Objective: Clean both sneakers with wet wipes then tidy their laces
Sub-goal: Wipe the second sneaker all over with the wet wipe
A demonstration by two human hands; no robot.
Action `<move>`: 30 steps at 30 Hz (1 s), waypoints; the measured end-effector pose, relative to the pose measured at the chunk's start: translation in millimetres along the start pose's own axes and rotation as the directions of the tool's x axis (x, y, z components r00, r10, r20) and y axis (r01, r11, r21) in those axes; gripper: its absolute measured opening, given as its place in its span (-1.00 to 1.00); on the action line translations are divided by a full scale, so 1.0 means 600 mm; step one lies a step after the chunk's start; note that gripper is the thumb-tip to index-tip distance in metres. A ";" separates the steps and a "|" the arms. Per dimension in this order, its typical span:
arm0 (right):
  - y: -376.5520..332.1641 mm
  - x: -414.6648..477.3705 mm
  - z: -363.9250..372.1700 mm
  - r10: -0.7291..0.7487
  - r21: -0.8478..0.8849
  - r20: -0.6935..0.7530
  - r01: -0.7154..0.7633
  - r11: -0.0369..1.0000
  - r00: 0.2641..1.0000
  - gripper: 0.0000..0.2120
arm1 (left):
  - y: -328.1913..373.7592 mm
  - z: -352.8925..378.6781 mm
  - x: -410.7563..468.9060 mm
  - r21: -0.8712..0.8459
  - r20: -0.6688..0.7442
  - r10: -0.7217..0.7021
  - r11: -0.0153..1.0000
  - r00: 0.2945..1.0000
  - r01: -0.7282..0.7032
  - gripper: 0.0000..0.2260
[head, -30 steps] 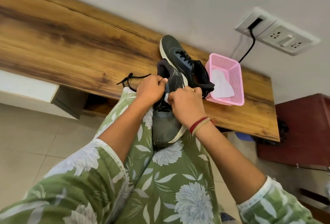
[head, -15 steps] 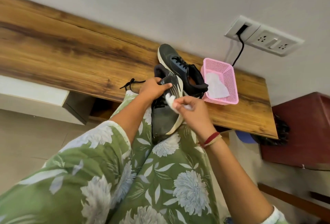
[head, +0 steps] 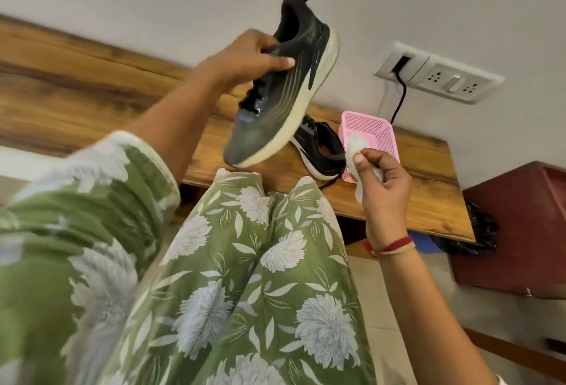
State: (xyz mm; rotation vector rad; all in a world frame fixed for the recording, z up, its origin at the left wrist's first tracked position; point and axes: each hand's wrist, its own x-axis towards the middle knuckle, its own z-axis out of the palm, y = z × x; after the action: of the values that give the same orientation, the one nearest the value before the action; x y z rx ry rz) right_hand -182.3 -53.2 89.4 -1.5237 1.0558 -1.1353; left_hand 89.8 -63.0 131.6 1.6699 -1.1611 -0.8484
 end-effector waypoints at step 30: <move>0.125 0.013 0.045 0.133 -0.493 -0.059 -0.145 0.858 0.989 -0.89 | -0.163 0.144 -0.032 0.250 0.298 -0.131 0.967 0.946 0.055 -0.76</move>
State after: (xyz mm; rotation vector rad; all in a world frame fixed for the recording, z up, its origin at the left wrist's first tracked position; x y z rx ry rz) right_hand -162.3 -70.8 13.8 -1.7922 1.5342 -0.8126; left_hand 38.9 -55.2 10.2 1.8426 -1.4569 -1.0988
